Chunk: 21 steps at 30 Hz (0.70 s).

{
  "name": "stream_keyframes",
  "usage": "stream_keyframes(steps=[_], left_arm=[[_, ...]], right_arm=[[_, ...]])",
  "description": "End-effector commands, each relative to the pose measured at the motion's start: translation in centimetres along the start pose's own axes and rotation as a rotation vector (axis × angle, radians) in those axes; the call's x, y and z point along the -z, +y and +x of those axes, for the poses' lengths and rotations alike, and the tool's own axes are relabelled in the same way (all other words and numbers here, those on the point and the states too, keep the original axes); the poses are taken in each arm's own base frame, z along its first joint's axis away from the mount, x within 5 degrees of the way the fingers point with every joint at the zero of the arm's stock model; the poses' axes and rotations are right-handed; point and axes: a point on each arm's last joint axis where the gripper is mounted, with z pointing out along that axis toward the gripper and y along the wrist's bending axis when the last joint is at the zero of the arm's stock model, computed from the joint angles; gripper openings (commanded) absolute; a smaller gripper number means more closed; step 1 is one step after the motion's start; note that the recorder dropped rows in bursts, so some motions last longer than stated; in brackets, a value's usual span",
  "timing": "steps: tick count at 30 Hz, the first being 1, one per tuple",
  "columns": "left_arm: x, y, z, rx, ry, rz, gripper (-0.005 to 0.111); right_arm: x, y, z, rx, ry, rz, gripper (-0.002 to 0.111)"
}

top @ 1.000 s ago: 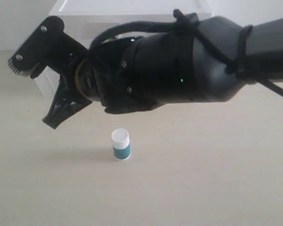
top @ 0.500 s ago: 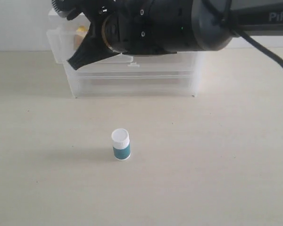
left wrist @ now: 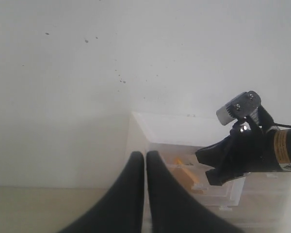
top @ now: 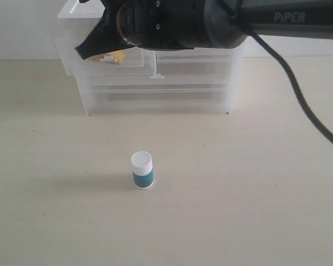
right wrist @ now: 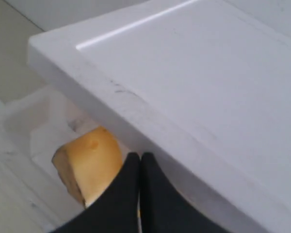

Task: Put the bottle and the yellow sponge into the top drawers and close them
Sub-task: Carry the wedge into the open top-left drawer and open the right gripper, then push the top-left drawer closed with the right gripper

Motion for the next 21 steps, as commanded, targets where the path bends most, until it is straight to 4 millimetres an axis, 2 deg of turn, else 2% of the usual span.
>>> stream_keyframes(steps=[1, 3, 5, 7, 9, 12, 15, 21], left_arm=[[0.1, -0.1, 0.1, -0.002, -0.005, 0.01, 0.004], [0.1, -0.1, 0.1, -0.002, -0.005, 0.01, 0.004], [0.1, -0.1, 0.1, -0.002, -0.005, 0.01, 0.004], [0.1, -0.1, 0.1, -0.002, -0.005, 0.01, 0.004], [0.1, -0.1, 0.1, -0.002, -0.005, 0.01, 0.004], [0.1, -0.1, 0.1, -0.001, -0.003, 0.009, 0.004], [0.1, 0.0, 0.3, 0.002, 0.003, 0.008, 0.004], [0.1, 0.0, 0.4, 0.003, 0.004, 0.008, 0.004]], right_arm=[[2.9, 0.1, -1.7, 0.044, -0.001, 0.004, 0.0], [5.2, 1.9, -2.5, 0.098, -0.021, -0.056, 0.0], [6.7, 4.1, -1.8, 0.173, -0.013, -0.12, 0.0], [6.6, 5.5, -0.5, 0.239, -0.004, -0.172, 0.0], [5.3, 6.2, 0.9, 0.272, 0.017, -0.194, 0.0], [3.0, 5.2, 1.5, 0.26, 0.037, -0.159, 0.0], [1.3, 3.4, 0.9, 0.211, 0.025, -0.11, 0.0], [-0.9, -0.2, 0.2, 0.095, 0.011, -0.03, 0.0]])
